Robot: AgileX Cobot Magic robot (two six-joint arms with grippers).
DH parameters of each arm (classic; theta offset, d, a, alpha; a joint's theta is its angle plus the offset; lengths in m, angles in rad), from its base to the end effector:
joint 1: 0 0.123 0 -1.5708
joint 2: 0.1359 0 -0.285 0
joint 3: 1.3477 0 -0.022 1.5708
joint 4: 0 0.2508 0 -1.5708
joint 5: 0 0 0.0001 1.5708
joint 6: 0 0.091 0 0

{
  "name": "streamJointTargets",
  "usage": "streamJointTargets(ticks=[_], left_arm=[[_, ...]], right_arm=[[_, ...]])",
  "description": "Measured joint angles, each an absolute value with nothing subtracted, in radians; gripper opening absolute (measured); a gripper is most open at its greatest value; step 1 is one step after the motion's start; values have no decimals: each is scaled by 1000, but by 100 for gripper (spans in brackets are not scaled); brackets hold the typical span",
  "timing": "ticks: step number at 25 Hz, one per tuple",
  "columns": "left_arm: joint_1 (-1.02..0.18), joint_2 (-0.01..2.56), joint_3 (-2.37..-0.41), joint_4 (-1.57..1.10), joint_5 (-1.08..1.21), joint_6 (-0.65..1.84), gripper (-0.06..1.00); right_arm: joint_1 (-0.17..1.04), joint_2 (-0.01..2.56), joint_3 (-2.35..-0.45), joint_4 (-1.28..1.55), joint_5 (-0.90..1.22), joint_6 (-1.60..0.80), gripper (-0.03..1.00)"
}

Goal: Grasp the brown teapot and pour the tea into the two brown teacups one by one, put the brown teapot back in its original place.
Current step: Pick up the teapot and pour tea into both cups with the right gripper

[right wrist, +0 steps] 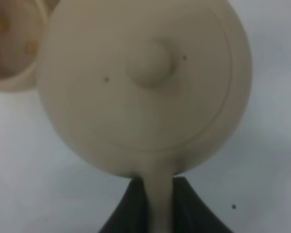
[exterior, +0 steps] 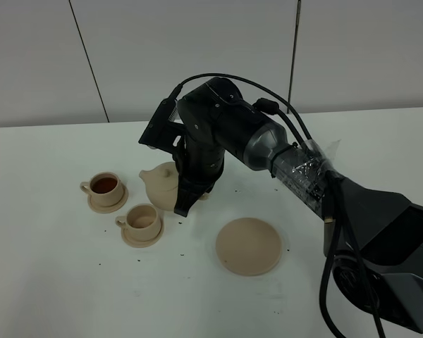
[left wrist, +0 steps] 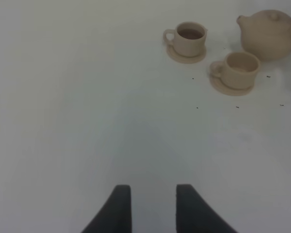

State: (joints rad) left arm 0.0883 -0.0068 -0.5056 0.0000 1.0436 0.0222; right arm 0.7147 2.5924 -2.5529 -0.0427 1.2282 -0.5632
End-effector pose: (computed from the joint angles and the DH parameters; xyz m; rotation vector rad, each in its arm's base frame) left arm -0.0058 -0.0005 0.2802 -0.0666 2.0144 0.0703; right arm 0.4140 0.3544 0.1873 -1.6465 2.2016 -0.0179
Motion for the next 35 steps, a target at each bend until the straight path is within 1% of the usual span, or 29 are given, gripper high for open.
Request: streamJointTargets(ticks=[8,16,19,28,31,35], left_arm=[[88,-7,-506,0,1044,22,30],[88,-7,-506,0,1044,22,30],[88,-7,-506,0,1044,22,30],[88,-7,-506,0,1044,22,30],[88,-7,-506,0,1044,22,30],[88,-7,-506,0,1044,22,30]], right_arm=[[715,2528,-2554,-77,1232,-567,9],[721,2481,-2542,-115,1233,-499,9],[724,2422,-2466,-114,1229,-475,9],[724,2228,-2086,-123,1230,-463,9],[726,2213,-2018,-136,1231,-465,9],[746,2213,-1985,-184,1230,-467,9]])
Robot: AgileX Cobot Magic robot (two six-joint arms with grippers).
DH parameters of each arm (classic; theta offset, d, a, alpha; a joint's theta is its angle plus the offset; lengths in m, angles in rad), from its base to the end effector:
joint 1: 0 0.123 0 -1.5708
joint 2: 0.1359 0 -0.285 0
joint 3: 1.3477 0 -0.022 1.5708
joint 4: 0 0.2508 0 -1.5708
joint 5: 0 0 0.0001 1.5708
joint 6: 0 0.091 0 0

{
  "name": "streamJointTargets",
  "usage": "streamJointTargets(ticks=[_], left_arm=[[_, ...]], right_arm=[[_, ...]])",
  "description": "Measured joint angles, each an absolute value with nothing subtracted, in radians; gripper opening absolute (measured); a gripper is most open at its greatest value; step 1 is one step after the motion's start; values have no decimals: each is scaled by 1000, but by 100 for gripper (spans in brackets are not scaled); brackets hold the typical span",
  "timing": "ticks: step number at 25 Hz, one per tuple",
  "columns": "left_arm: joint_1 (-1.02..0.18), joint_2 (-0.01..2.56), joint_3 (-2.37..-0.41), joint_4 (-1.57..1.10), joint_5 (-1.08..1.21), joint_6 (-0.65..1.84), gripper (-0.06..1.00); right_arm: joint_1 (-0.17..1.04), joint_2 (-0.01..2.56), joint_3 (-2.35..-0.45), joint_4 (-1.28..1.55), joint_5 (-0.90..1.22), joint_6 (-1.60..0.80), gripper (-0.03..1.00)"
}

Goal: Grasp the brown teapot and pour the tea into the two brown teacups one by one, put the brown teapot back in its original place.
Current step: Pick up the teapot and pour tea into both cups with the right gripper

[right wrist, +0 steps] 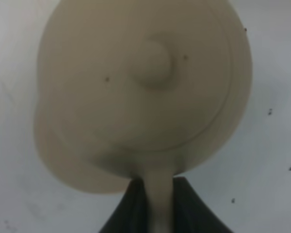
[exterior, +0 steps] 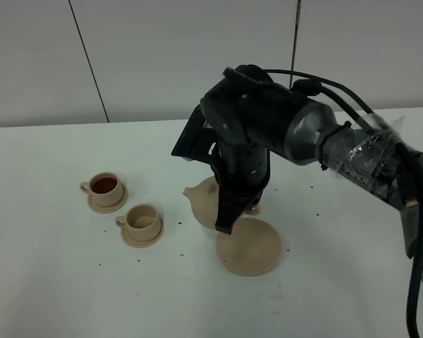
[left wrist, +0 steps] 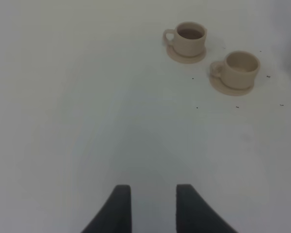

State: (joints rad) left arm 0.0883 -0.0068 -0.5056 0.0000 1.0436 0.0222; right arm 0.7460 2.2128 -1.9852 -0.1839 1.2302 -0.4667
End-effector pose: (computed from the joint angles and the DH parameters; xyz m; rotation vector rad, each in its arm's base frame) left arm -0.0058 -0.0005 0.2802 -0.0666 2.0144 0.0703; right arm 0.3555 0.3072 0.2249 -1.7113 2.3549 -0.2187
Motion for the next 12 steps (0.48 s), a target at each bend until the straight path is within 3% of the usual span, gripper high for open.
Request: streamJointTargets(ticks=[12], left_arm=[[88,-7,-506,0,1044,22,30]], right_arm=[[823,2253,-1985,-374,1211,-471,9]])
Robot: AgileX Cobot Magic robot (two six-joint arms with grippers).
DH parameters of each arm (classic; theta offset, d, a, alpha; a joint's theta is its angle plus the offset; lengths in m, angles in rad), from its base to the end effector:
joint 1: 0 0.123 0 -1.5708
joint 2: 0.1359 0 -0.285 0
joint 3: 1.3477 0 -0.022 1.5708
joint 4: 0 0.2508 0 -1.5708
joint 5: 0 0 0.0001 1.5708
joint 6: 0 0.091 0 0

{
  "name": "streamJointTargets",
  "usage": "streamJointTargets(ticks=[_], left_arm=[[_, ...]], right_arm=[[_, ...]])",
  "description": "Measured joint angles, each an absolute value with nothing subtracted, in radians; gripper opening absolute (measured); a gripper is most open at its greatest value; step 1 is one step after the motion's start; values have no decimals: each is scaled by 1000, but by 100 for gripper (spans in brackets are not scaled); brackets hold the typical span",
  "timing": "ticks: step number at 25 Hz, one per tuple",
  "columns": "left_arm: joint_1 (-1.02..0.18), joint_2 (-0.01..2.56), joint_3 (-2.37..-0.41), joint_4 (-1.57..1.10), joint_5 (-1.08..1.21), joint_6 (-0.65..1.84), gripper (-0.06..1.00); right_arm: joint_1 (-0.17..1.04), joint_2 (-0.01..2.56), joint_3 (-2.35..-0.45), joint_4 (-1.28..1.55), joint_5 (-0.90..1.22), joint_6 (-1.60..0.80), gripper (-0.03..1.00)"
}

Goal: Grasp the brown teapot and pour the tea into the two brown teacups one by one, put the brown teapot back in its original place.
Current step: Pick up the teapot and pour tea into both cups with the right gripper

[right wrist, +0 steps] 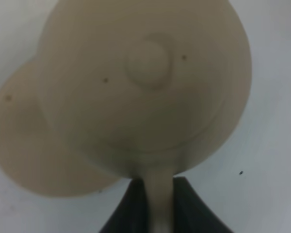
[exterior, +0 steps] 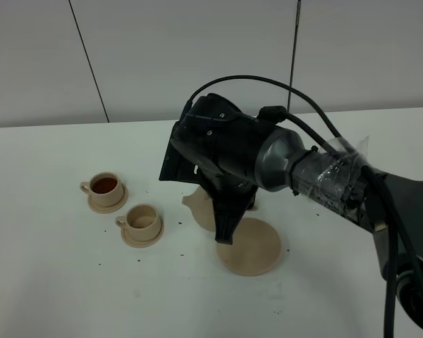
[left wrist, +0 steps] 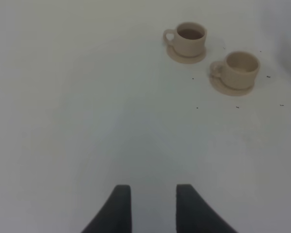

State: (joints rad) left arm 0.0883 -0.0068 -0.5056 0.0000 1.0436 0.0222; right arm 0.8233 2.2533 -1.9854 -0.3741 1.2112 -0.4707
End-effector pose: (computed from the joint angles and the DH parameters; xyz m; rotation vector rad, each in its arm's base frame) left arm -0.0058 -0.0005 0.2802 -0.0666 2.0144 0.0703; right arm 0.3464 0.3278 0.2106 -1.8418 2.1970 -0.4712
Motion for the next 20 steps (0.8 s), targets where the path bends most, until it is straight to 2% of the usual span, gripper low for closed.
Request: streamJointTargets(ticks=[20], left_arm=[[88,-7,-506,0,1044,23,30]], right_arm=[[924,2255,-1985,-501,1078,-471,9]])
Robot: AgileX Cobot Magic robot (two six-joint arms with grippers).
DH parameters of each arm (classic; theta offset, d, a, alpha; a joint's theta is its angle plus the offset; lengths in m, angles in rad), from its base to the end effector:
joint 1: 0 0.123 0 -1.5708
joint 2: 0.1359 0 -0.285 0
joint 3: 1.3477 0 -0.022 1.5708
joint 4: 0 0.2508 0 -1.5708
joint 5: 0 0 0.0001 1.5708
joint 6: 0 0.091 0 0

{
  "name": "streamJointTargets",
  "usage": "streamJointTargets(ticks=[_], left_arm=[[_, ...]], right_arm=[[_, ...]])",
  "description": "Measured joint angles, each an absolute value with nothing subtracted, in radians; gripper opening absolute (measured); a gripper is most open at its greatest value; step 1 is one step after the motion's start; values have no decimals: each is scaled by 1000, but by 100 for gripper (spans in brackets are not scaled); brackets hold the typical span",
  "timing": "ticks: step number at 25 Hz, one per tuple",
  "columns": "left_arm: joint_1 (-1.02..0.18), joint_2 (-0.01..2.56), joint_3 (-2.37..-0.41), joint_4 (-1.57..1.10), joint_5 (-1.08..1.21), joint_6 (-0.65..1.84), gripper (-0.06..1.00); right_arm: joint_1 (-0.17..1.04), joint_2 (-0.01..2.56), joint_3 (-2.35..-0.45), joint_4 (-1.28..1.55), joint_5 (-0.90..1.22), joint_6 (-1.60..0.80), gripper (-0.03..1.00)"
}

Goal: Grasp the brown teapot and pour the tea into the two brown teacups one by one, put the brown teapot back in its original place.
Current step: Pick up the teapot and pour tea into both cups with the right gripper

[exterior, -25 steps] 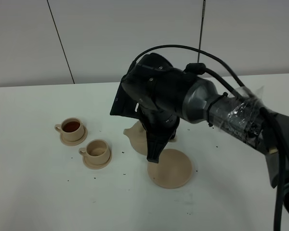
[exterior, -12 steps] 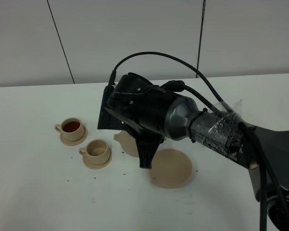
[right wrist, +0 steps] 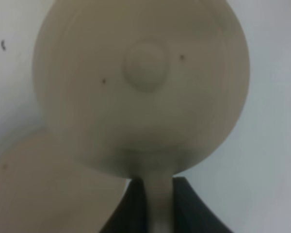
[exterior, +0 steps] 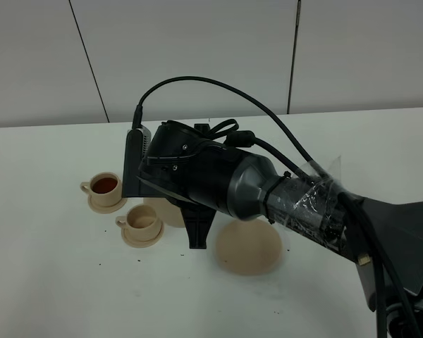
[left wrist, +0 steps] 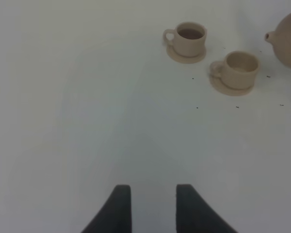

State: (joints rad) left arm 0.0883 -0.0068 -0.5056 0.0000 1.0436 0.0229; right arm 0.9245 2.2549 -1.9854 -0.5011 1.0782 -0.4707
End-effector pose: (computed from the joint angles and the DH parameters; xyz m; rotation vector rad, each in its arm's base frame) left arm -0.0058 -0.0005 0.2802 -0.0659 2.0144 0.0707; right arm 0.3250 0.3668 0.2166 -1.8961 1.9046 -0.5435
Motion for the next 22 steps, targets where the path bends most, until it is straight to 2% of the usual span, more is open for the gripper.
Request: streamJointTargets(ticks=[22], left_arm=[[88,-7,-506,0,1044,24,30]], right_arm=[[954,2314,-1985,-658,1030,-446,9]])
